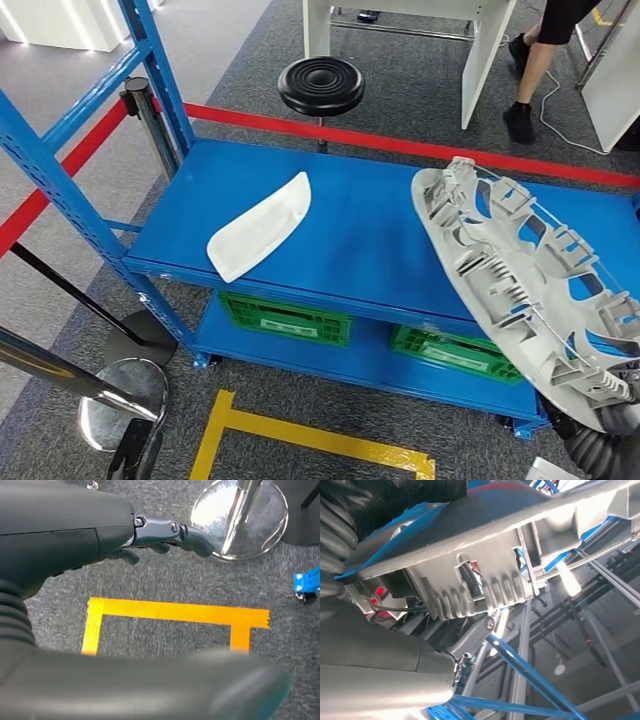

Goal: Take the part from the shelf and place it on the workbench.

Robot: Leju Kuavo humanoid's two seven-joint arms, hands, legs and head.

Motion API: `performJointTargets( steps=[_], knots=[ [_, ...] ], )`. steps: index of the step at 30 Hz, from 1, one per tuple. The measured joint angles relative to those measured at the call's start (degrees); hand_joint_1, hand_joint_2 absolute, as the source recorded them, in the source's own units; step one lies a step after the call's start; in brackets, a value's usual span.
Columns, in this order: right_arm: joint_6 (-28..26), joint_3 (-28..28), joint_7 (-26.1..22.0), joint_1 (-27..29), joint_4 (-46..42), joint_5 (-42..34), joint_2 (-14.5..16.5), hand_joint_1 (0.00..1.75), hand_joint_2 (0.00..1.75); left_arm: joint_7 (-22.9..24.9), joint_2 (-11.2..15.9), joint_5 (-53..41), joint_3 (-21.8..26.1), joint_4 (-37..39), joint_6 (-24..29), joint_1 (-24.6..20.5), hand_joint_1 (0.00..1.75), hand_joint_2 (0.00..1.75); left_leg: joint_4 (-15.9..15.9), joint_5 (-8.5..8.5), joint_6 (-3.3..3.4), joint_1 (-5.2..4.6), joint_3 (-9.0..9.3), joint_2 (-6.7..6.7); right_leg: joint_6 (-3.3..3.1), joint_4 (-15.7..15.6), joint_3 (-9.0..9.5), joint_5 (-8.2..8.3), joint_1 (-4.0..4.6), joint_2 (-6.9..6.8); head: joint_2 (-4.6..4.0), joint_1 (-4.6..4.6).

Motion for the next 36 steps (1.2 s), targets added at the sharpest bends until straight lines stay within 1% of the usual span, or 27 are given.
performJointTargets(
  steps=[1, 2, 3, 5, 6, 9, 10, 12, 14, 15, 16, 17, 19, 20, 21, 22, 24, 25, 26, 27, 29, 30, 31, 32, 33, 34, 36],
  knots=[
    [0.0, 0.0, 0.11, 0.04, 0.05, 0.01, -0.04, 1.75, 1.75, 0.04, -0.01, 0.0, 0.03, 0.0, 0.14, 0.0, 0.0, 0.0, 0.25, -0.09, -0.13, 0.04, -0.11, -0.02, 0.08, 0.43, -0.25, 0.64, -0.07, -0.01, 0.0, 0.01],
    [0.0, 0.0, 0.21, 0.05, 0.1, 0.02, -0.09, 1.75, 1.75, 0.08, -0.03, -0.02, 0.05, 0.0, 0.25, 0.0, 0.0, 0.0, 0.58, -0.25, -0.37, 0.13, -0.17, -0.07, 0.13, -1.45, 0.59, 2.31, -0.17, -0.04, 0.0, 0.01],
    [0.0, 0.0, 0.25, 0.03, 0.13, 0.03, -0.14, 1.75, 1.75, 0.11, -0.06, -0.03, 0.07, 0.0, 0.34, 0.0, 0.0, 0.0, 1.02, -0.51, -0.73, 0.23, -0.23, -0.13, 0.16, -5.05, 2.26, 4.32, -0.29, -0.1, 0.0, 0.02],
    [0.0, 0.01, 0.26, -0.08, 0.15, 0.03, -0.24, 1.75, 1.75, 0.13, 0.02, -0.07, 0.08, 0.0, 0.42, -0.03, 0.0, 0.0, 2.18, -1.06, -1.58, 0.2, -0.75, -0.27, -0.04, -11.19, 5.35, 6.35, -0.25, -0.13, 0.0, 0.13],
    [0.0, 0.01, 0.26, -0.09, 0.15, 0.03, -0.28, 1.75, 1.75, 0.13, 0.08, -0.08, 0.09, 0.0, 0.44, -0.07, 0.0, 0.0, 2.71, -1.19, -1.97, 0.13, -1.18, -0.31, -0.28, -12.52, 5.95, 6.39, -0.18, -0.08, 0.0, 0.1],
    [0.0, -0.03, 0.39, 0.06, 0.17, 0.07, -0.32, 1.75, 1.75, 0.13, 0.04, -0.12, 0.09, 0.0, 0.45, -0.11, 0.0, 0.0, 3.43, -1.17, -2.85, 0.18, -2.1, -0.34, -1.38, -12.59, 5.54, 6.41, -0.03, 0.13, 0.0, -0.12],
    [0.0, -0.03, 0.44, 0.05, 0.19, 0.08, -0.32, 1.75, 1.75, 0.13, 0.02, -0.13, 0.09, 0.0, 0.44, -0.1, 0.0, 0.0, 3.96, -1.82, -3.19, 0.29, -2.34, -0.41, -1.79, -12.66, 5.38, 6.63, -0.08, 0.12, 0.0, -0.17],
    [0.0, -0.01, 0.47, -0.07, 0.19, 0.1, -0.32, 1.75, 1.75, 0.13, 0.04, -0.11, 0.12, 0.0, 0.45, -0.15, 0.0, 0.0, 7.97, -5.2, -3.93, 0.56, -3.81, -0.56, -2.53, -12.84, 4.89, 7.15, -0.24, 0.02, 0.0, -0.32],
    [0.0, 0.0, 0.55, -0.13, 0.19, 0.11, -0.33, 1.75, 1.75, 0.13, 0.07, -0.09, 0.2, 0.0, 0.47, -0.17, 0.0, 0.0, 15.19, -9.5, -4.46, 0.83, -6.33, -0.62, -2.83, -12.82, 4.13, 7.67, -0.2, -0.02, 0.0, -0.42],
    [0.0, 0.0, 0.6, -0.12, 0.19, 0.13, -0.34, 1.75, 1.75, 0.13, 0.06, -0.09, 0.28, 0.0, 0.47, -0.16, 0.0, 0.0, 18.04, -10.8, -4.58, 0.95, -7.2, -0.63, -2.86, -12.8, 3.69, 7.98, -0.17, -0.03, 0.0, -0.42],
    [0.0, 0.0, 0.65, -0.11, 0.19, 0.14, -0.34, 1.75, 1.75, 0.14, 0.04, -0.09, 0.38, 0.0, 0.47, -0.16, 0.0, 0.0, 19.06, -11.03, -4.6, 1.03, -7.25, -0.63, -2.84, -12.78, 3.26, 8.3, -0.16, -0.02, 0.0, -0.42],
    [0.0, 0.0, 0.68, -0.1, 0.19, 0.16, -0.34, 1.75, 1.75, 0.14, 0.03, -0.1, 0.49, 0.0, 0.47, -0.16, 0.0, 0.0, 17.74, -10.12, -4.54, 1.08, -6.17, -0.64, -2.75, -12.77, 2.84, 8.65, -0.16, 0.02, 0.0, -0.42],
    [0.0, 0.0, 0.72, -0.1, 0.18, 0.19, -0.34, 1.75, 1.75, 0.14, 0.07, -0.1, 0.64, 0.0, 0.47, -0.25, 0.0, 0.0, 9.67, -6.61, -4.24, 1.12, -1.43, -0.78, -2.38, -12.78, 2.27, 9.32, -0.2, 0.11, 0.0, -0.43],
    [0.0, 0.0, 0.73, -0.11, 0.18, 0.19, -0.34, 1.75, 1.75, 0.14, 0.08, -0.11, 0.68, 0.0, 0.47, -0.33, 0.0, 0.0, 5.47, -5.22, -4.07, 1.04, 0.86, -0.95, -2.06, -12.78, 2.08, 9.67, -0.16, 0.14, 0.0, -0.4],
    [0.0, 0.0, 0.74, -0.14, 0.17, 0.19, -0.34, 1.75, 1.75, 0.13, 0.08, -0.12, 0.73, 0.0, 0.47, -0.41, 0.0, 0.0, 2.69, -4.44, -3.88, 0.93, 2.24, -1.11, -1.7, -12.84, 1.96, 10.05, -0.13, 0.13, 0.0, -0.39],
    [0.0, 0.01, 0.75, -0.15, 0.16, 0.19, -0.34, 1.75, 1.75, 0.13, 0.08, -0.13, 0.78, 0.0, 0.47, -0.44, 0.0, 0.0, 1.43, -4.18, -3.66, 0.79, 2.73, -1.27, -1.3, -12.94, 1.89, 10.45, -0.13, 0.11, 0.0, -0.38],
    [0.0, 0.02, 0.76, -0.17, 0.16, 0.19, -0.34, 1.75, 1.75, 0.13, 0.07, -0.13, 0.91, 0.0, 0.47, -0.38, 0.0, 0.0, 1.38, -3.46, -3.02, 0.58, 2.13, -1.3, -0.48, -13.33, 1.79, 11.34, -0.23, 0.08, 0.0, -0.34],
    [0.0, 0.02, 0.76, -0.14, 0.16, 0.18, -0.37, 1.75, 1.75, 0.13, 0.06, -0.14, 0.97, 0.0, 0.47, -0.37, 0.0, 0.0, 1.3, -2.9, -2.63, 0.59, 1.76, -1.19, -0.17, -13.3, 1.61, 11.14, -0.31, 0.09, 0.0, -0.31],
    [0.0, 0.02, 0.77, -0.14, 0.16, 0.16, -0.4, 1.75, 1.75, 0.13, 0.05, -0.14, 1.01, 0.0, 0.47, -0.39, 0.0, 0.0, 1.16, -2.27, -2.18, 0.63, 1.23, -1.07, 0.06, -12.62, 1.15, 9.95, -0.34, 0.09, 0.0, -0.22],
    [0.0, 0.02, 0.76, -0.16, 0.16, 0.15, -0.44, 1.75, 1.75, 0.13, 0.03, -0.15, 1.04, 0.0, 0.47, -0.43, 0.0, 0.0, 1.01, -1.6, -1.77, 0.68, 0.59, -0.93, 0.18, -10.88, 0.47, 7.75, -0.33, 0.09, 0.0, -0.11],
    [0.0, 0.04, 0.77, -0.21, 0.17, 0.13, -0.49, 1.75, 1.75, 0.13, 0.03, -0.15, 1.05, 0.0, 0.47, -0.49, 0.0, 0.0, 1.14, -0.51, -1.15, 0.48, -0.9, -0.73, 0.27, -4.31, -1.22, 1.84, -0.27, 0.08, 0.0, 0.03],
    [0.0, 0.06, 0.77, -0.21, 0.17, 0.13, -0.5, 1.75, 1.75, 0.14, 0.03, -0.15, 1.06, 0.0, 0.47, -0.48, 0.0, 0.0, 1.25, 0.03, -0.99, 0.32, -1.71, -0.65, 0.28, -0.8, -1.69, -0.16, -0.21, 0.08, 0.0, 0.04],
    [0.0, 0.08, 0.79, -0.19, 0.18, 0.13, -0.54, 1.75, 1.75, 0.14, 0.04, -0.16, 1.07, 0.0, 0.47, -0.49, 0.0, 0.0, 1.38, 0.54, -0.88, 0.15, -2.56, -0.57, 0.25, 1.58, -1.58, -0.82, -0.11, 0.07, 0.0, 0.04],
    [0.0, 0.09, 0.81, -0.19, 0.19, 0.13, -0.58, 1.75, 1.75, 0.14, 0.05, -0.18, 1.07, 0.0, 0.47, -0.49, 0.0, 0.0, 1.53, 1.0, -0.82, -0.01, -3.38, -0.52, 0.12, 2.21, -0.67, -0.2, 0.01, 0.07, 0.0, 0.04],
    [0.0, 0.09, 0.84, -0.24, 0.19, 0.14, -0.65, 1.75, 1.75, 0.14, 0.07, -0.24, 1.08, 0.0, 0.47, -0.5, 0.0, 0.0, 1.72, 1.42, -0.82, -0.16, -4.06, -0.5, -0.17, 0.8, 1.2, 1.3, 0.21, 0.07, 0.0, 0.04],
    [0.0, 0.09, 0.86, -0.35, 0.19, 0.16, -0.72, 1.75, 1.75, 0.14, 0.07, -0.32, 1.08, 0.0, 0.46, -0.52, 0.0, 0.0, 1.93, 1.79, -0.84, -0.26, -4.61, -0.5, -0.64, -2.36, 3.92, 2.9, 0.47, 0.06, 0.0, 0.05],
    [0.0, 0.1, 0.9, -0.7, 0.15, 0.25, -0.78, 1.75, 1.75, 0.14, -0.02, -0.57, 1.08, 0.01, 0.44, -0.57, 0.0, 0.0, 2.41, 2.47, -1.07, -0.5, -5.47, -0.47, -1.6, -10.48, 9.89, 3.82, 1.02, -0.1, 0.0, 0.0]
  ],
)
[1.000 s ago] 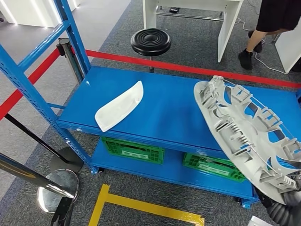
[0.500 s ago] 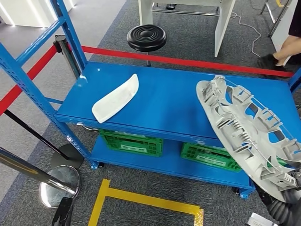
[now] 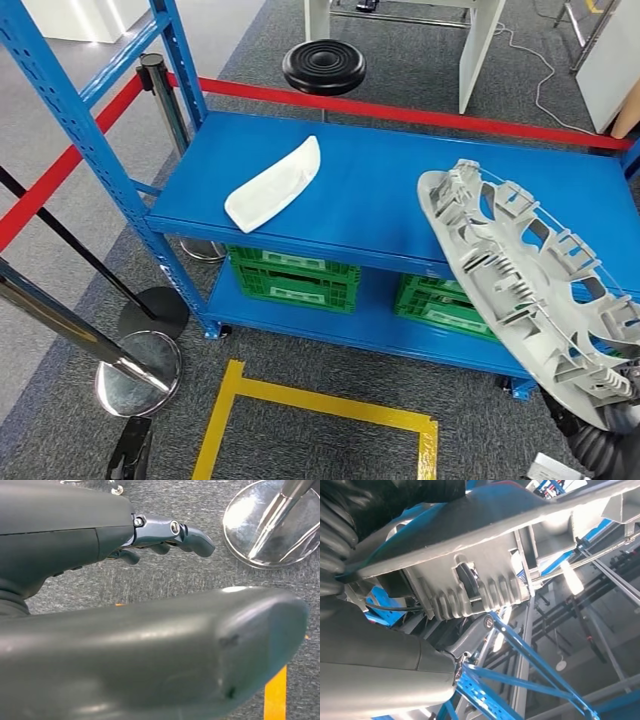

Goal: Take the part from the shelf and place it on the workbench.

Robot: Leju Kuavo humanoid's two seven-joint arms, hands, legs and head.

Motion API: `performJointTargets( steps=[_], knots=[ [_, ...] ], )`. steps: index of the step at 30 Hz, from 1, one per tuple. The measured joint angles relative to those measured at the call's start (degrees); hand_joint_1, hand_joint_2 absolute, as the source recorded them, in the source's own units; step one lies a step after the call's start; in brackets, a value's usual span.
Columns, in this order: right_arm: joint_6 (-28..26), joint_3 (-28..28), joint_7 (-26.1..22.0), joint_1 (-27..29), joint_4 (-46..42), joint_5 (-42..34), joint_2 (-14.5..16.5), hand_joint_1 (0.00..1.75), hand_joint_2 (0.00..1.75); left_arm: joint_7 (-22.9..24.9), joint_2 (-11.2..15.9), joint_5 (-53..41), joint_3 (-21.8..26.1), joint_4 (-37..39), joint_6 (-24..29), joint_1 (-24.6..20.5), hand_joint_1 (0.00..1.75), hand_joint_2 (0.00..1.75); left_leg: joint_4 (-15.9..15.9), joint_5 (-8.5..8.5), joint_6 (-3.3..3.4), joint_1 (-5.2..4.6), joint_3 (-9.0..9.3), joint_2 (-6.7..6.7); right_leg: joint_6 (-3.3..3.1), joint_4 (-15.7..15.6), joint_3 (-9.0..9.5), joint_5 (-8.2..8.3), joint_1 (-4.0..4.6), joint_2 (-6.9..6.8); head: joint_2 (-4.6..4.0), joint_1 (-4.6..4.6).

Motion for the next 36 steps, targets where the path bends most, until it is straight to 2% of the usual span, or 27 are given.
performJointTargets(
  steps=[1, 2, 4, 5, 7, 9, 10, 11, 12, 13, 14, 15, 17, 19, 20, 21, 22, 24, 25, 26, 27, 28, 29, 30, 32, 34, 36],
  knots=[
    [0.0, 0.02, -0.01, -0.14, -0.03, 0.03, 0.0, 1.75, 1.75, -0.01, -0.04, -0.1, 0.0, 0.01, -0.01, -0.04, 0.0, 0.0, 0.19, 0.39, -0.18, -0.01, -0.36, 0.02, -0.2, -2.92, 1.88, -0.33, 0.2, -0.05, 0.0, 0.0],
    [0.0, 0.04, -0.01, -0.23, -0.08, 0.05, 0.0, 1.75, 1.75, -0.01, -0.03, -0.18, 0.0, 0.01, -0.02, -0.07, 0.0, 0.0, 0.29, 0.83, -0.43, 0.0, -0.69, 0.04, -0.2, -4.55, 2.76, -0.73, 0.35, -0.08, 0.0, -0.01],
    [0.0, 0.06, 0.0, -0.27, -0.15, 0.07, -0.01, 1.75, 1.75, -0.03, 0.12, -0.25, 0.0, 0.02, -0.03, -0.08, 0.0, 0.0, 0.46, 1.28, -0.99, 0.08, -1.2, -0.06, -0.16, -5.66, 2.5, -0.43, 0.19, -0.09, 0.0, 0.09],
    [-0.01, 0.05, 0.02, -0.26, -0.18, 0.08, -0.02, 1.75, 1.75, -0.04, 0.19, -0.29, -0.01, 0.03, -0.03, -0.05, 0.0, 0.0, 1.05, 0.46, -1.38, 0.12, -1.59, -0.18, -0.43, -6.07, 2.24, -0.05, 0.0, -0.11, 0.0, 0.09],
    [-0.04, 0.03, 0.06, -0.21, -0.23, 0.1, -0.02, 1.75, 1.75, -0.05, 0.33, -0.36, -0.01, 0.05, -0.04, -0.02, 0.0, 0.0, 5.22, -3.94, -2.3, 0.53, -2.93, -0.45, -1.1, -6.57, 1.49, 0.91, -0.44, -0.23, 0.0, 0.07],
    [-0.07, -0.01, 0.06, -0.14, -0.27, 0.13, -0.02, 1.75, 1.75, -0.05, 0.47, -0.37, 0.0, 0.05, -0.02, -0.03, 0.0, 0.0, 12.51, -8.72, -3.16, 1.31, -4.57, -0.48, -1.33, -6.22, -0.05, 1.91, -0.54, -0.25, 0.0, -0.03],
    [-0.07, -0.03, 0.05, -0.11, -0.27, 0.14, -0.02, 1.75, 1.75, -0.06, 0.54, -0.37, 0.0, 0.05, -0.02, -0.05, 0.0, 0.0, 15.34, -9.54, -3.53, 1.66, -4.88, -0.48, -1.2, -5.9, -0.9, 2.35, -0.63, -0.26, 0.0, -0.02],
    [-0.07, -0.04, 0.04, -0.08, -0.27, 0.14, -0.02, 1.75, 1.75, -0.06, 0.57, -0.37, 0.0, 0.05, -0.02, -0.05, 0.0, 0.0, 16.6, -9.05, -3.87, 1.97, -4.5, -0.48, -1.0, -5.5, -1.79, 2.74, -0.79, -0.27, 0.0, -0.03],
    [-0.07, -0.04, 0.03, -0.05, -0.27, 0.14, -0.02, 1.75, 1.75, -0.06, 0.59, -0.37, 0.0, 0.05, -0.02, -0.06, 0.0, 0.0, 15.89, -7.56, -4.22, 2.27, -3.27, -0.48, -0.75, -5.01, -2.7, 3.06, -1.02, -0.26, 0.0, -0.03],
    [-0.07, -0.04, 0.01, -0.02, -0.28, 0.16, -0.02, 1.75, 1.75, -0.06, 0.61, -0.4, 0.0, 0.05, -0.02, -0.08, 0.0, 0.0, 13.28, -5.79, -4.6, 2.58, -1.16, -0.49, -0.46, -4.44, -3.59, 3.33, -1.27, -0.23, 0.0, -0.04],
    [-0.07, -0.04, 0.0, 0.04, -0.31, 0.19, -0.02, 1.75, 1.75, -0.05, 0.62, -0.46, 0.0, 0.05, -0.02, -0.14, 0.0, 0.0, 9.49, -4.93, -5.04, 2.81, 1.48, -0.59, -0.12, -3.85, -4.42, 3.56, -1.44, -0.2, 0.0, -0.11],
    [-0.07, -0.05, 0.0, 0.11, -0.37, 0.22, -0.02, 1.75, 1.75, -0.05, 0.64, -0.54, 0.0, 0.05, -0.02, -0.21, 0.0, 0.0, 5.61, -4.8, -5.12, 2.88, 3.92, -0.8, 0.28, -3.31, -5.12, 3.8, -1.54, -0.15, 0.0, -0.19],
    [-0.08, -0.08, -0.02, 0.32, -0.61, 0.26, -0.02, 1.75, 1.75, -0.01, 0.65, -0.76, -0.01, 0.05, -0.02, -0.32, 0.0, 0.0, 0.91, -5.89, -4.7, 2.75, 6.3, -1.24, 1.15, -2.72, -6.13, 4.57, -1.5, -0.04, 0.0, -0.33],
    [-0.09, -0.07, -0.04, 0.59, -0.79, 0.12, -0.03, 1.75, 1.75, 0.12, 0.65, -0.91, -0.02, 0.05, -0.02, -0.3, 0.0, 0.0, 0.38, -5.64, -3.47, 2.66, 5.62, -1.27, 2.0, -2.73, -6.79, 5.48, -1.58, 0.04, 0.0, -0.28],
    [-0.09, -0.07, -0.03, 0.76, -0.81, -0.01, -0.04, 1.75, 1.75, 0.2, 0.63, -0.96, -0.02, 0.05, -0.02, -0.29, 0.0, 0.0, 0.41, -5.15, -2.78, 2.63, 5.0, -1.13, 2.28, -2.45, -7.29, 5.03, -1.66, 0.04, 0.0, -0.2],
    [-0.09, -0.05, 0.0, 0.91, -0.84, -0.14, -0.06, 1.75, 1.75, 0.27, 0.62, -1.0, -0.02, 0.05, -0.02, -0.28, 0.0, 0.0, 0.35, -4.55, -2.08, 2.61, 4.3, -0.95, 2.45, -1.33, -8.0, 3.49, -1.68, 0.06, 0.0, -0.08],
    [-0.09, -0.02, 0.06, 1.03, -0.87, -0.34, -0.08, 1.75, 1.75, 0.3, 0.61, -1.07, -0.02, 0.05, -0.03, -0.29, 0.0, 0.0, 0.26, -3.97, -1.47, 2.55, 3.5, -0.77, 2.5, 0.87, -8.9, 1.08, -1.66, 0.05, 0.0, 0.09],
    [-0.09, 0.07, 0.26, 1.18, -0.96, -0.89, -0.19, 1.75, 1.75, 0.28, 0.6, -1.26, -0.04, 0.05, -0.1, -0.33, 0.0, 0.0, 0.29, -2.9, -0.82, 2.15, 2.0, -0.49, 2.39, 7.8, -10.74, -4.07, -1.43, 0.09, 0.0, 0.32],
    [-0.09, 0.1, 0.42, 1.29, -1.02, -1.2, -0.28, 1.75, 1.75, 0.23, 0.61, -1.35, -0.04, 0.05, -0.14, -0.33, 0.0, 0.0, 0.3, -2.41, -0.66, 1.91, 1.3, -0.34, 2.3, 11.1, -11.26, -5.03, -1.31, 0.1, 0.0, 0.38],
    [-0.09, 0.11, 0.57, 1.42, -1.06, -1.43, -0.38, 1.75, 1.75, 0.19, 0.62, -1.41, -0.04, 0.05, -0.18, -0.33, 0.0, 0.0, 0.33, -1.87, -0.55, 1.66, 0.64, -0.15, 2.13, 13.12, -11.17, -4.63, -1.17, 0.1, 0.0, 0.4],
    [-0.09, 0.11, 0.69, 1.56, -1.1, -1.58, -0.46, 1.75, 1.75, 0.15, 0.64, -1.43, -0.04, 0.05, -0.19, -0.33, 0.0, 0.0, 0.36, -1.37, -0.5, 1.41, 0.02, 0.02, 1.83, 13.33, -10.25, -3.15, -1.0, 0.09, 0.0, 0.41],
    [-0.09, 0.11, 0.78, 1.67, -1.13, -1.66, -0.52, 1.75, 1.75, 0.13, 0.63, -1.44, -0.05, 0.05, -0.19, -0.33, 0.0, 0.0, 0.38, -0.91, -0.49, 1.2, -0.5, 0.19, 1.39, 11.53, -8.37, -1.35, -0.78, 0.02, 0.0, 0.4],
    [-0.09, 0.11, 0.81, 1.74, -1.19, -1.7, -0.56, 1.75, 1.75, 0.11, 0.58, -1.45, -0.06, 0.05, -0.19, -0.36, 0.0, 0.0, 0.41, -0.52, -0.51, 1.02, -0.84, 0.41, 0.85, 8.05, -5.6, -0.11, -0.46, -0.49, 0.0, 0.39],
    [-0.09, 0.13, 0.83, 1.74, -1.31, -1.73, -0.6, 1.75, 1.75, 0.09, 0.51, -1.47, -0.08, 0.05, -0.21, -0.35, 0.0, 0.0, 0.49, -0.21, -0.59, 0.81, -1.04, 0.61, 0.31, 3.54, -2.35, 0.11, -0.07, -1.36, 0.0, 0.4],
    [-0.09, 0.17, 0.83, 1.73, -1.68, -1.77, -0.63, 1.75, 1.75, 0.02, 0.4, -1.55, -0.1, 0.05, -0.24, -0.28, 0.0, 0.0, 0.7, 0.41, -0.99, 0.58, -1.18, 1.22, -0.39, -3.81, 2.21, -1.27, 0.5, -2.83, 0.0, 0.38],
    [-0.1, 0.2, 0.81, 1.96, -2.1, -1.78, -0.63, 1.75, 1.75, -0.03, 0.44, -1.81, -0.11, 0.05, -0.27, -0.21, 0.0, 0.0, 0.73, 0.93, -1.67, 0.62, -1.35, 1.98, -0.73, -6.27, 2.98, -1.87, 0.56, -2.5, 0.0, 0.41],
    [-0.11, 0.13, 0.79, 2.48, -2.47, -1.71, -0.64, 1.75, 1.75, -0.03, 0.55, -2.1, -0.15, 0.05, -0.3, -0.22, 0.0, 0.0, 1.85, -0.38, -2.49, 0.81, -1.77, 1.6, -1.28, -6.65, 2.56, -1.12, 0.31, -1.59, 0.0, 0.38]
  ],
)
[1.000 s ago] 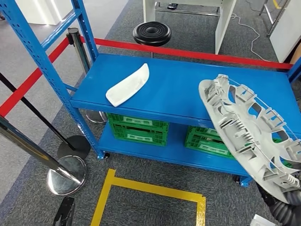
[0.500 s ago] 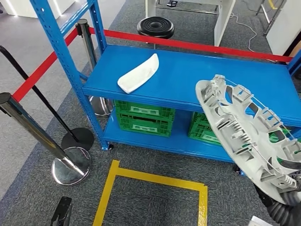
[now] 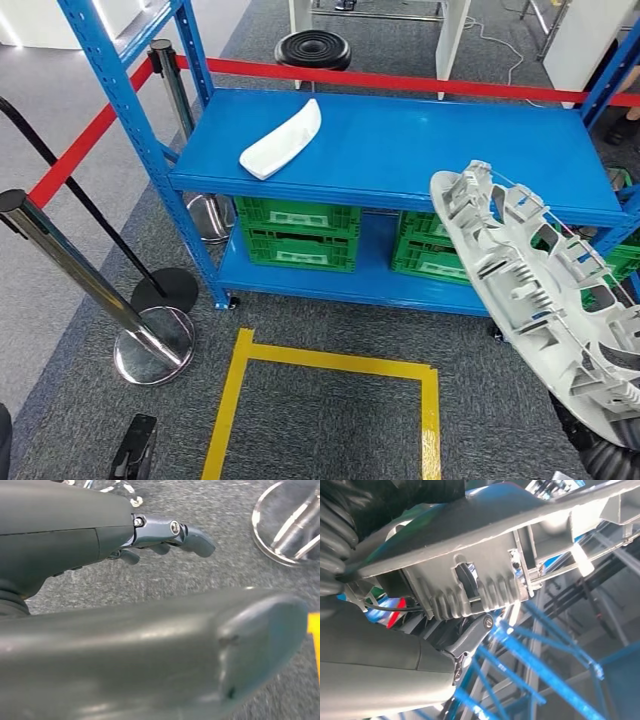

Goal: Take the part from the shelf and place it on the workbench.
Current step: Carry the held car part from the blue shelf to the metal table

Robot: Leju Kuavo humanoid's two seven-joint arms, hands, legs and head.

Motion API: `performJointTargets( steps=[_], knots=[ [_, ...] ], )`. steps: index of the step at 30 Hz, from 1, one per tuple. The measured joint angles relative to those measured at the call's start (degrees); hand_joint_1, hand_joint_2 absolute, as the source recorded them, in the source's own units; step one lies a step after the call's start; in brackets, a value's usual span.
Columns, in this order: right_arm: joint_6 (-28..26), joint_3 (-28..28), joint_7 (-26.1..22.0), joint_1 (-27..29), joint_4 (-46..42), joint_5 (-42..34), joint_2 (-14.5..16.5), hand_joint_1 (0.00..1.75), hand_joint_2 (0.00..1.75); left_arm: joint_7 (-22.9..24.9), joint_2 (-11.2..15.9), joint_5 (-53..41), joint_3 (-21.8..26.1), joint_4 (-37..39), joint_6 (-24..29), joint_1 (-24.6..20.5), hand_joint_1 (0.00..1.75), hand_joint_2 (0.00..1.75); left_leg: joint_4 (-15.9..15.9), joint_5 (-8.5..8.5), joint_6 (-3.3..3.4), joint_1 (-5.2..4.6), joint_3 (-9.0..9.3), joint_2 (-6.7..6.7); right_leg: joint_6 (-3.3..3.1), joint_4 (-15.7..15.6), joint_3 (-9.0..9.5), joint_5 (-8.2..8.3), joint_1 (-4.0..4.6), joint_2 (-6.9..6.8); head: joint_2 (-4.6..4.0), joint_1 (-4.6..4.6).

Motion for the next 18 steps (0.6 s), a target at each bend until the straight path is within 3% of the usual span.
performJointTargets(
  steps=[1, 3, 4, 5, 6, 7, 9, 11, 13, 14, 16, 18],
  knots=[
    [0.01, -0.04, -0.04, 0.28, -0.15, 0.09, 0.0, 1.75, 1.75, 0.01, 0.03, -0.15, -0.02, 0.0, -0.02, 0.03, 0.0, 0.0, 2.05, -1.89, -0.38, 0.14, -0.58, -0.58, -0.31, -0.15, -0.26, 0.48, -0.16, 0.43, 0.0, -0.07],
    [0.01, -0.1, -0.21, 0.84, -0.39, 0.3, 0.0, 1.75, 1.75, 0.02, 0.09, -0.43, -0.05, 0.0, -0.07, 0.1, 0.0, 0.0, 9.11, -6.78, -0.92, 0.46, -2.59, -1.51, -0.65, -0.07, -0.72, 1.21, -0.18, 1.45, 0.0, -0.18],
    [0.01, -0.13, -0.3, 1.16, -0.5, 0.43, 0.0, 1.75, 1.75, 0.02, 0.13, -0.62, -0.07, 0.0, -0.07, 0.11, 0.0, 0.0, 12.5, -8.39, -1.07, 0.57, -3.47, -1.64, -0.66, 0.07, -0.97, 1.5, -0.16, 2.01, 0.0, -0.18],
    [0.01, -0.16, -0.37, 1.51, -0.6, 0.55, 0.0, 1.75, 1.75, 0.04, 0.18, -0.85, -0.12, 0.0, -0.1, 0.1, 0.0, 0.0, 14.4, -8.8, -1.15, 0.62, -3.73, -1.7, -0.59, 0.3, -1.23, 1.73, -0.16, 2.65, 0.0, -0.19],
    [0.01, -0.2, -0.4, 1.89, -0.73, 0.66, 0.0, 1.75, 1.75, 0.08, 0.2, -1.15, -0.22, 0.0, -0.16, 0.1, 0.0, 0.0, 14.06, -7.94, -1.17, 0.66, -3.02, -1.78, -0.52, 0.61, -1.54, 1.87, -0.18, 3.25, 0.0, -0.19],
    [0.0, -0.23, -0.43, 2.27, -0.9, 0.79, 0.01, 1.75, 1.75, 0.11, 0.22, -1.5, -0.38, 0.0, -0.25, 0.1, 0.0, 0.0, 11.51, -6.12, -1.1, 0.72, -1.37, -2.07, -0.43, 0.96, -1.83, 1.89, -0.19, 3.87, 0.0, -0.21],
    [0.0, -0.25, -0.45, 2.83, -1.25, 0.9, 0.01, 1.75, 1.75, 0.16, 0.29, -2.04, -0.83, 0.0, -0.42, 0.14, 0.0, 0.0, 4.23, -2.95, -0.59, 0.95, 2.68, -4.51, -0.16, 1.68, -2.63, 1.81, -0.26, 5.04, 0.0, -0.14],
    [0.0, -0.25, -0.49, 3.02, -1.55, 0.98, 0.01, 1.75, 1.75, 0.23, 0.36, -2.31, -1.24, 0.0, -0.48, 0.31, 0.0, 0.0, 0.39, -2.18, -0.09, 1.11, 4.49, -6.84, 0.44, 2.16, -3.51, 1.99, -0.46, 6.36, 0.0, -0.11],
    [0.0, -0.26, -0.49, 3.32, -1.86, 1.03, 0.01, 1.75, 1.75, 0.32, 0.4, -2.37, -1.43, 0.0, -0.56, 0.37, 0.0, 0.0, -0.4, -2.25, 0.16, 1.12, 4.51, -6.29, 1.22, 2.32, -4.18, 2.43, -0.65, 7.76, 0.0, -0.16],
    [0.0, -0.27, -0.49, 3.54, -2.03, 1.04, 0.01, 1.75, 1.75, 0.35, 0.37, -2.37, -1.46, 0.0, -0.61, 0.22, 0.0, 0.0, -0.94, -2.32, 0.42, 1.21, 4.58, -5.5, 1.54, 2.58, -4.76, 2.28, -0.66, 7.64, 0.0, -0.15],
    [0.0, -0.26, -0.55, 3.7, -2.32, 1.08, 0.01, 1.75, 1.75, 0.38, 0.28, -2.42, -1.54, 0.0, -0.61, -0.1, 0.0, 0.0, -2.11, -2.39, 1.13, 1.48, 4.75, -4.0, 2.06, 5.38, -6.68, 0.51, -0.54, 5.42, 0.0, 0.29],
    [0.0, -0.24, -0.74, 3.74, -2.52, 1.16, 0.01, 1.75, 1.75, 0.58, 0.27, -2.64, -1.59, 0.0, -0.48, -0.01, 0.0, 0.0, -2.38, -2.32, 1.53, 1.49, 4.66, -2.47, 2.63, 12.41, -10.07, -2.81, -0.67, 2.79, 0.0, 0.66]
  ],
)
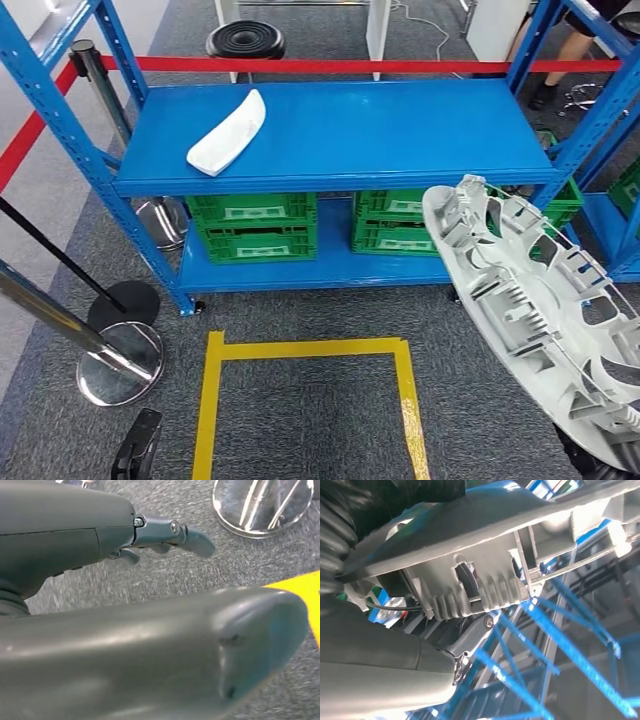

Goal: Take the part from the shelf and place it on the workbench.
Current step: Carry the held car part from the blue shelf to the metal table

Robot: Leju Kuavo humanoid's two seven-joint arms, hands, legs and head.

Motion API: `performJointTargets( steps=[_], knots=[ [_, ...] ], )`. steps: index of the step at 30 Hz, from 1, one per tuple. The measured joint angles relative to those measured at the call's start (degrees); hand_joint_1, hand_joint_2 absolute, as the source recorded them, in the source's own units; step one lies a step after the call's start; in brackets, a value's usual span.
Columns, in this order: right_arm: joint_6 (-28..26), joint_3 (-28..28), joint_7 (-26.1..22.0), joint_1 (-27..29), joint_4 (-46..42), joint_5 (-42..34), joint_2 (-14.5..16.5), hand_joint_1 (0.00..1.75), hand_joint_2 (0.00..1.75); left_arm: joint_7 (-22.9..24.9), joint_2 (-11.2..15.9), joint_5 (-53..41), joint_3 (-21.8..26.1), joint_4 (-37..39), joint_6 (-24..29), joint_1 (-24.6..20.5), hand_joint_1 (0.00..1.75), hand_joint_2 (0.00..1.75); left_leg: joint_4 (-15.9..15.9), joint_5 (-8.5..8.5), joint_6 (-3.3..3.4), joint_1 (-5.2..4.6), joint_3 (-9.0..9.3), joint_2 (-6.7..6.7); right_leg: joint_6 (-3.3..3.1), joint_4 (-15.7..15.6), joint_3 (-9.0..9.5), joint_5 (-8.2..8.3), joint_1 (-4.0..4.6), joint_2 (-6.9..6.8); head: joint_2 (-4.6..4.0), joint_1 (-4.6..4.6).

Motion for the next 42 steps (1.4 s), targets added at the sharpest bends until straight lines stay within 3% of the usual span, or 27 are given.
performJointTargets(
  steps=[2, 3, 5, 7, 9, 11, 13, 15, 16, 17, 18, 19, 20, 22, 24, 26, 28, 30, 32, 33, 34, 36, 38, 39, 41, 42],
  knots=[
    [0.0, -0.05, -0.12, 0.36, -0.1, 0.14, 0.01, 1.75, 1.75, 0.27, -0.02, -0.37, -0.07, 0.01, 0.22, 0.18, 0.0, 0.0, 0.04, 0.0, 0.02, -0.04, -0.04, 1.63, 0.47, 5.92, -2.73, -1.71, -0.2, -0.66, 0.0, -0.01],
    [0.0, -0.17, -0.13, 0.69, -0.22, 0.21, 0.02, 1.75, 1.75, 0.4, -0.07, -0.59, -0.16, 0.01, 0.4, 0.16, 0.0, 0.0, 0.06, 0.0, 0.01, -0.05, -0.02, 2.34, 0.59, 6.04, -2.76, -1.07, -0.26, -0.8, 0.0, 0.01],
    [0.0, -0.54, -0.24, 1.5, -0.71, 0.31, 0.02, 1.75, 1.75, 0.69, -0.27, -0.93, -0.54, 0.01, 0.73, -0.04, 0.0, 0.0, 0.15, -0.09, -0.14, -0.04, 0.09, 3.62, 0.64, -0.38, 0.56, 2.75, -0.31, -1.83, 0.0, 0.02],
    [0.0, -0.85, -0.6, 2.13, -1.38, 0.35, 0.14, 1.75, 1.75, 1.06, -0.38, -1.17, -0.97, 0.01, 0.85, -0.17, 0.0, 0.0, 0.38, -0.25, -0.64, -0.3, 0.14, 4.72, 0.31, -7.92, 4.49, 5.23, 0.03, -3.9, 0.0, 0.02],
    [-0.01, -1.04, -1.04, 2.86, -1.92, 0.3, 0.51, 1.75, 1.75, 1.29, -0.38, -1.24, -1.22, 0.0, 0.81, -0.22, 0.0, 0.0, 0.6, -0.24, -1.21, -0.61, 0.08, 5.66, -0.37, -10.05, 5.45, 5.37, 0.39, -4.47, 0.0, -0.02],
    [-0.02, -1.34, -1.33, 3.83, -2.33, 0.22, 0.97, 1.75, 1.75, 1.36, -0.4, -1.14, -1.28, 0.01, 0.7, -0.33, 0.0, 0.0, 0.72, -0.34, -1.75, -0.55, 0.1, 6.32, -1.21, -10.05, 5.12, 5.77, 0.32, -3.31, 0.0, -0.03],
    [-0.02, -1.58, -1.55, 4.45, -2.64, 0.26, 1.53, 1.75, 1.75, 1.39, -0.49, -1.04, -1.32, 0.02, 0.5, -0.46, 0.0, 0.0, 2.74, -2.2, -2.29, -0.32, -0.61, 4.53, -2.02, -10.23, 4.89, 6.2, 0.12, -2.22, 0.0, -0.14],
    [-0.02, -1.64, -1.7, 4.66, -2.82, 0.32, 2.09, 1.75, 1.75, 1.43, -0.48, -0.91, -1.36, 0.02, 0.24, -0.45, 0.0, 0.0, 9.4, -6.2, -2.53, -0.21, -3.28, 1.71, -2.59, -10.29, 4.59, 6.57, 0.06, -1.03, 0.0, -0.37],
    [-0.02, -1.69, -1.73, 4.71, -2.85, 0.34, 2.27, 1.75, 1.75, 1.46, -0.41, -0.84, -1.37, 0.02, 0.08, -0.4, 0.0, 0.0, 13.48, -8.01, -2.52, -0.23, -4.96, 1.03, -2.75, -10.26, 4.43, 6.68, 0.12, -0.33, 0.0, -0.42],
    [-0.02, -1.75, -1.74, 4.81, -2.87, 0.34, 2.41, 1.75, 1.75, 1.5, -0.35, -0.79, -1.37, 0.02, -0.08, -0.37, 0.0, 0.0, 16.43, -8.91, -2.46, -0.26, -6.18, 0.75, -2.84, -10.21, 4.32, 6.76, 0.2, 0.4, 0.0, -0.44],
    [-0.02, -1.83, -1.74, 4.92, -2.89, 0.34, 2.51, 1.75, 1.75, 1.53, -0.32, -0.77, -1.37, 0.02, -0.2, -0.36, 0.0, 0.0, 17.4, -8.62, -2.32, -0.29, -6.54, 0.62, -2.89, -10.13, 4.26, 6.81, 0.29, 1.19, 0.0, -0.43],
    [-0.02, -1.89, -1.74, 5.03, -2.9, 0.35, 2.62, 1.75, 1.75, 1.54, -0.31, -0.76, -1.37, 0.02, -0.26, -0.39, 0.0, 0.0, 16.02, -7.2, -2.09, -0.3, -5.85, 0.44, -2.9, -10.04, 4.26, 6.84, 0.37, 2.0, 0.0, -0.43],
    [-0.02, -1.93, -1.74, 5.12, -2.9, 0.35, 2.72, 1.75, 1.75, 1.55, -0.31, -0.76, -1.37, 0.02, -0.26, -0.42, 0.0, 0.0, 12.66, -4.99, -1.77, -0.3, -4.3, -0.06, -2.9, -9.94, 4.3, 6.85, 0.43, 2.83, 0.0, -0.43],
    [-0.02, -2.0, -1.74, 5.17, -2.92, 0.36, 2.9, 1.75, 1.75, 1.55, -0.22, -0.76, -1.37, 0.02, -0.25, -0.45, 0.0, 0.0, 5.21, -1.52, -1.04, -0.24, -0.92, -2.66, -2.7, -9.67, 4.19, 6.9, 0.52, 4.42, 0.0, -0.37],
    [-0.02, -2.16, -1.75, 5.24, -3.05, 0.27, 3.03, 1.75, 1.75, 1.55, -0.13, -0.82, -1.38, 0.02, -0.22, -0.54, 0.0, 0.0, 1.72, -0.95, -0.74, -0.26, 0.5, -4.35, -2.08, -9.46, 3.55, 7.17, 0.37, 5.82, 0.0, -0.39],
    [-0.02, -2.39, -1.75, 5.6, -3.37, 0.15, 3.15, 1.75, 1.75, 1.52, -0.21, -0.85, -1.39, 0.03, -0.32, -0.81, 0.0, 0.0, 0.93, -0.95, -0.6, -0.28, 0.57, -3.39, -1.28, -9.48, 2.75, 7.5, 0.12, 6.77, 0.0, -0.48],
    [-0.03, -2.62, -1.77, 6.02, -3.82, -0.16, 3.23, 1.75, 1.75, 1.44, -0.32, -0.61, -1.39, 0.05, -0.59, -1.15, 0.0, 0.0, 0.3, -0.49, -0.1, -0.08, 0.6, -1.96, -0.58, -8.01, 1.53, 6.47, 0.22, 4.46, 0.0, -0.28],
    [-0.04, -2.8, -1.82, 6.2, -4.22, -0.65, 3.33, 1.75, 1.75, 1.36, -0.31, -0.32, -1.39, 0.07, -0.91, -1.26, 0.0, 0.0, 0.0, -0.28, 0.25, -0.01, 0.61, -0.34, 0.03, -2.39, -1.26, 3.25, 0.27, 0.75, 0.0, -0.04],
    [-0.04, -3.05, -1.81, 6.61, -4.5, -0.87, 3.51, 1.75, 1.75, 1.42, -0.27, -0.28, -1.39, 0.07, -1.13, -1.21, 0.0, 0.0, 0.02, -0.31, 0.33, -0.1, 0.53, 1.39, 0.55, 4.56, -4.47, 0.35, -0.01, -0.51, 0.0, 0.02],
    [-0.04, -3.26, -1.79, 7.0, -4.63, -0.85, 3.63, 1.75, 1.75, 1.48, -0.28, -0.31, -1.39, 0.07, -1.17, -1.22, 0.0, 0.0, 0.03, -0.35, 0.31, -0.12, 0.54, 2.23, 0.74, 6.02, -5.06, 0.18, -0.13, -0.69, 0.0, 0.03],
    [-0.04, -3.51, -1.76, 7.43, -4.78, -0.79, 3.76, 1.75, 1.75, 1.55, -0.33, -0.34, -1.39, 0.07, -1.19, -1.26, 0.0, 0.0, 0.04, -0.41, 0.25, -0.13, 0.57, 3.02, 0.84, 5.19, -4.5, 1.11, -0.19, -0.91, 0.0, 0.05],
    [-0.04, -3.93, -1.74, 8.28, -5.27, -0.64, 4.08, 1.75, 1.75, 1.61, -0.49, -0.42, -1.39, 0.07, -1.2, -1.34, 0.0, 0.0, 0.05, -0.64, -0.03, -0.17, 0.82, 4.39, 0.72, -2.1, -0.4, 4.67, -0.15, -2.49, 0.0, 0.05],
    [-0.04, -4.18, -1.75, 8.91, -5.93, -0.57, 4.44, 1.75, 1.75, 1.63, -0.62, -0.61, -1.39, 0.07, -1.18, -1.37, 0.0, 0.0, 0.16, -0.93, -0.54, -0.48, 1.05, 5.52, 0.14, -8.66, 3.42, 6.62, 0.28, -4.58, 0.0, 0.02],
    [-0.04, -4.26, -1.76, 9.26, -6.3, -0.57, 4.66, 1.75, 1.75, 1.64, -0.68, -0.74, -1.39, 0.07, -1.15, -1.4, 0.0, 0.0, 0.21, -1.02, -0.81, -0.64, 1.14, 6.04, -0.17, -9.93, 4.14, 6.73, 0.48, -5.04, 0.0, 0.01],
    [-0.04, -4.42, -1.77, 10.17, -6.97, -0.43, 5.1, 1.75, 1.75, 1.66, -0.83, -1.0, -1.44, 0.07, -1.09, -1.5, 0.0, 0.0, 0.18, -1.06, -1.32, -0.75, 1.35, 7.15, -0.84, -10.12, 4.04, 6.78, 0.62, -4.02, 0.0, -0.02],
    [-0.04, -4.5, -1.77, 10.67, -7.26, -0.32, 5.31, 1.75, 1.75, 1.67, -0.9, -1.12, -1.5, 0.07, -1.04, -1.57, 0.0, 0.0, 0.35, -1.41, -1.6, -0.65, 1.4, 6.82, -1.2, -10.29, 4.02, 6.94, 0.52, -3.43, 0.0, -0.03]
  ],
)
